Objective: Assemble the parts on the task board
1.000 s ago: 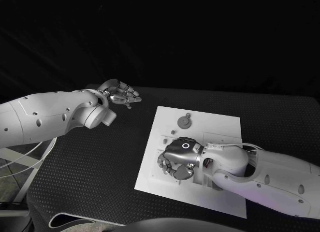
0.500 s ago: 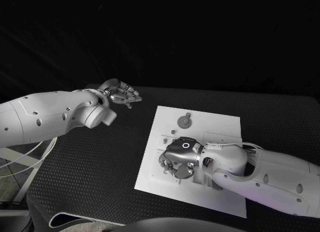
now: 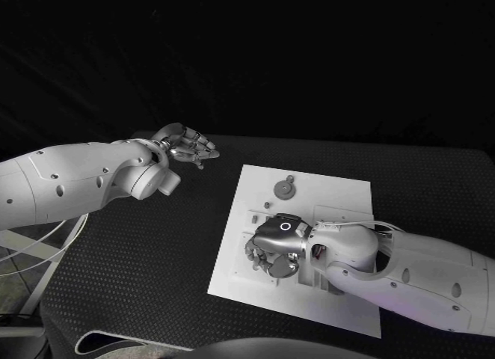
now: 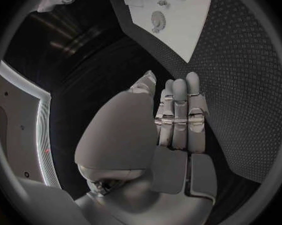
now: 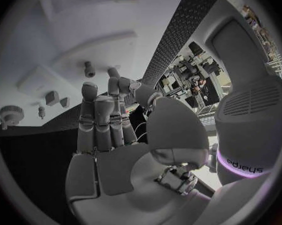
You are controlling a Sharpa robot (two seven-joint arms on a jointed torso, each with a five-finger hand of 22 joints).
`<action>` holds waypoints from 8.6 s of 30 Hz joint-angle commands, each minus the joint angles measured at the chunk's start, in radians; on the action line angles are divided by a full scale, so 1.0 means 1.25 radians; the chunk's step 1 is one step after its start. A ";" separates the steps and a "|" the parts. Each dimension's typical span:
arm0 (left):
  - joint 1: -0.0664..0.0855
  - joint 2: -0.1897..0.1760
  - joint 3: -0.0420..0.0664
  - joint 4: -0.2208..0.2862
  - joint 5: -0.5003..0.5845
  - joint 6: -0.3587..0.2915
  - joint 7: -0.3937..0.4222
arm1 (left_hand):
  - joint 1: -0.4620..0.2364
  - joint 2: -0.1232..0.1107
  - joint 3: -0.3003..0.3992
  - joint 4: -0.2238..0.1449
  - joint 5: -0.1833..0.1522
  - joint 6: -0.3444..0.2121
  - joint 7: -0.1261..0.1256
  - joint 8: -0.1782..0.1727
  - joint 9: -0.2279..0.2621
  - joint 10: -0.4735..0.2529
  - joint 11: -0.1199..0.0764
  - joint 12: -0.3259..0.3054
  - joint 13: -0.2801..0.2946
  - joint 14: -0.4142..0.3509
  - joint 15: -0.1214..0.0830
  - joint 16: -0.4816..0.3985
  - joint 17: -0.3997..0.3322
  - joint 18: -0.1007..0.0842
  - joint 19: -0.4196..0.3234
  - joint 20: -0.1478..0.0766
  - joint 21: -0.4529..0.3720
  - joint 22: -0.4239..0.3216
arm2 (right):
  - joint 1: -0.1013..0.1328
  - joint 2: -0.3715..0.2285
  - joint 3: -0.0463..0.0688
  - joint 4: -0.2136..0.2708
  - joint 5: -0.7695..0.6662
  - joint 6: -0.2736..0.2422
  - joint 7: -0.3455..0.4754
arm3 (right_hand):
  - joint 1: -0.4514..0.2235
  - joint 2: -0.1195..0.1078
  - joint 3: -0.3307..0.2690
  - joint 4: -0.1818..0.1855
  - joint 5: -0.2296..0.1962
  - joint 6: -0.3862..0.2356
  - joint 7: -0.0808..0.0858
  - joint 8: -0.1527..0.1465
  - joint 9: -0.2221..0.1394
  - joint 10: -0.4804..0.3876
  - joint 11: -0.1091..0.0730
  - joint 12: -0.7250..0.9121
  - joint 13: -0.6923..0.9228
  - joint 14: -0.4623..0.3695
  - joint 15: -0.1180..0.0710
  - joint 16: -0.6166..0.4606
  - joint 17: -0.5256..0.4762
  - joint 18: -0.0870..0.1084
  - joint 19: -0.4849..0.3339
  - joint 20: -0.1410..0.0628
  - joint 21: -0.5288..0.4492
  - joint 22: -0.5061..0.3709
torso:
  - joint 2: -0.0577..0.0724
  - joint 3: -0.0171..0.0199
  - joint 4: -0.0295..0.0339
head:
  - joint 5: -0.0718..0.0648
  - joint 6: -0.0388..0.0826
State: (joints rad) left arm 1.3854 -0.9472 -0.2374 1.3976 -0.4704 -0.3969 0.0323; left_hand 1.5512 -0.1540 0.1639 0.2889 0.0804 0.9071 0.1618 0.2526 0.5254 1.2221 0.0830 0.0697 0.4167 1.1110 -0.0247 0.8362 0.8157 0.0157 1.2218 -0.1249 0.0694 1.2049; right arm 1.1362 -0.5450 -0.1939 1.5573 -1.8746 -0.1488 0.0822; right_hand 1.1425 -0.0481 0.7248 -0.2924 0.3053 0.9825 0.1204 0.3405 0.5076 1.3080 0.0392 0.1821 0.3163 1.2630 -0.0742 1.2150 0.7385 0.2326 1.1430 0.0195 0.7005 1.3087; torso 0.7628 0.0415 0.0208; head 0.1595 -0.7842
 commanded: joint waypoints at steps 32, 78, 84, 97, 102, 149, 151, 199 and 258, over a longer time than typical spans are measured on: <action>0.001 0.002 0.001 -0.002 0.005 0.007 -0.001 | -0.011 0.000 0.000 0.001 -0.003 0.000 0.003 0.001 -0.002 -0.007 0.000 -0.002 -0.001 -0.006 0.000 -0.003 -0.002 0.014 -0.006 0.001 -0.001 -0.002 | -0.007 0.012 -0.006 -0.009 0.015 0.015 0.015 | -0.002 0.001 0.007 -0.001 0.003 0.035 -0.010 0.016 0.023 0.002 -0.003 -0.005 0.002 0.002 -0.001 -0.006 -0.001 0.023 0.002 -0.004 0.003 0.012 | 0.000 0.0000 -0.0001 | 0.002 -0.007; 0.001 0.003 0.001 -0.003 0.009 0.014 -0.006 | -0.016 0.000 0.002 0.001 -0.004 0.000 0.003 0.001 -0.004 -0.009 0.001 -0.002 -0.001 -0.006 0.000 -0.002 -0.002 0.014 -0.007 0.001 -0.001 -0.003 | -0.014 0.019 -0.015 -0.034 0.032 0.019 0.021 | -0.003 0.001 0.008 -0.001 0.003 0.035 -0.010 0.015 0.023 0.003 -0.003 -0.006 0.003 0.002 -0.001 -0.008 -0.002 0.023 0.001 -0.004 0.001 0.012 | 0.000 -0.0002 -0.0004 | -0.002 -0.006; 0.001 0.002 0.001 -0.002 0.010 0.015 -0.007 | -0.016 0.000 0.002 0.000 -0.004 0.000 0.003 0.001 -0.004 -0.009 0.001 -0.002 -0.001 -0.007 0.000 -0.002 -0.002 0.014 -0.007 0.001 -0.001 -0.003 | -0.014 0.018 -0.017 -0.039 0.030 0.023 0.015 | -0.003 0.001 0.008 -0.001 0.003 0.035 -0.010 0.014 0.023 0.002 -0.003 -0.007 0.004 0.002 -0.001 -0.009 -0.002 0.023 0.000 -0.004 0.001 0.012 | 0.000 -0.0001 -0.0005 | -0.002 -0.006; 0.001 0.000 0.001 -0.001 0.010 0.015 -0.008 | -0.017 0.000 0.002 0.000 -0.004 -0.001 0.003 0.001 -0.004 -0.010 0.001 -0.002 -0.001 -0.007 0.000 -0.002 -0.002 0.014 -0.007 0.002 -0.001 -0.004 | -0.014 0.012 -0.017 -0.046 0.049 -0.004 0.010 | 0.000 -0.021 0.007 -0.001 0.003 -0.013 0.011 -0.016 0.014 -0.014 0.005 -0.023 0.004 -0.007 0.006 -0.015 -0.001 0.023 -0.008 0.000 -0.008 0.011 | 0.000 0.0002 -0.0005 | -0.003 -0.006; 0.001 0.000 0.001 -0.001 0.016 0.022 -0.007 | -0.017 0.000 0.002 0.000 -0.004 -0.001 0.003 0.001 -0.004 -0.010 0.001 -0.002 -0.002 -0.007 0.000 -0.002 -0.003 0.015 -0.007 0.002 -0.001 -0.004 | -0.014 0.013 -0.017 -0.046 0.055 -0.001 0.010 | 0.002 -0.037 0.002 -0.001 0.002 -0.023 0.015 -0.022 0.011 -0.016 0.006 -0.026 0.005 -0.008 0.007 -0.016 0.000 0.023 -0.008 0.001 -0.009 0.011 | 0.000 0.0003 -0.0009 | -0.005 -0.005; 0.001 0.003 0.000 -0.010 0.016 0.022 -0.006 | -0.016 0.000 0.005 0.000 -0.004 -0.001 0.003 0.002 -0.006 -0.013 0.002 -0.002 -0.002 -0.007 0.001 -0.002 -0.003 0.015 -0.007 0.002 -0.001 -0.005 | 0.027 -0.069 0.034 0.042 0.210 -0.124 0.012 | 0.022 -0.087 -0.018 0.000 0.003 -0.090 0.032 -0.055 -0.010 -0.057 0.024 -0.055 0.006 -0.026 0.025 -0.017 0.007 0.023 -0.021 0.012 -0.018 0.014 | 0.000 0.0006 -0.0013 | -0.015 0.004; 0.001 0.004 0.000 -0.011 0.016 0.023 -0.006 | -0.016 0.000 0.005 0.000 -0.004 -0.001 0.003 0.002 -0.006 -0.013 0.001 -0.002 -0.002 -0.007 0.001 -0.002 -0.003 0.015 -0.007 0.002 -0.001 -0.005 | 0.027 -0.078 0.052 0.047 0.215 -0.121 0.008 | 0.019 -0.088 -0.019 0.000 0.003 -0.106 0.031 -0.063 -0.015 -0.072 0.028 -0.063 0.003 -0.019 0.028 -0.014 0.008 0.023 -0.013 0.009 -0.015 0.014 | 0.000 0.0006 -0.0013 | -0.017 0.006; -0.021 0.037 0.000 0.022 0.117 0.117 0.158 | -0.106 0.050 -0.144 0.004 -0.010 -0.020 0.008 0.007 -0.020 -0.072 0.032 -0.003 -0.029 -0.117 0.059 -0.177 -0.108 0.002 -0.171 0.058 -0.006 -0.126 | 0.078 -0.395 0.015 0.103 0.723 0.215 -0.368 | -0.285 -0.061 -0.113 0.191 0.002 0.007 -0.034 0.008 0.121 -0.063 -0.059 0.689 0.710 0.034 -0.053 0.180 0.176 0.023 0.075 -0.054 0.046 0.018 | -0.014 -0.0005 -0.0193 | -0.123 0.034; -0.029 0.040 0.000 0.092 0.127 0.190 0.149 | -0.437 -0.041 0.017 0.005 -0.024 -0.143 0.049 0.007 -0.012 -0.179 0.077 -0.002 -0.153 -0.180 0.133 -0.410 -0.125 0.024 -0.305 0.134 0.000 -0.323 | 0.034 -0.296 -0.019 0.109 0.650 0.225 -0.462 | -0.321 -0.165 -0.069 0.278 0.000 0.012 -0.029 -0.030 0.110 -0.064 -0.054 0.664 0.695 0.021 -0.049 0.154 0.136 0.023 0.067 -0.050 0.039 0.015 | -0.013 -0.0021 -0.0185 | -0.147 -0.007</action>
State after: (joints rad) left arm 1.3490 -0.8978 -0.2382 1.5098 -0.3182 -0.1791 0.2166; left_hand 1.0168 -0.2066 0.1790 0.2932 0.0532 0.7375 0.1926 0.2568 0.5095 1.0074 0.1803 0.0649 0.2264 0.8945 0.1414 0.3288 0.6578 0.0392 0.8504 0.0428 0.0648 0.8020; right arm 1.1821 -0.9170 -0.2157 1.6957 -1.0291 0.1138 -0.4732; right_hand 0.7321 -0.2555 0.6364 0.0578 0.3099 0.9803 0.0754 0.3061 0.6464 1.2331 -0.0284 1.0179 1.1837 1.2900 -0.1339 1.4123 0.9098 0.2449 1.2288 -0.0410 0.7510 1.3088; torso 0.7462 0.0391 -0.0025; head -0.0265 -0.7909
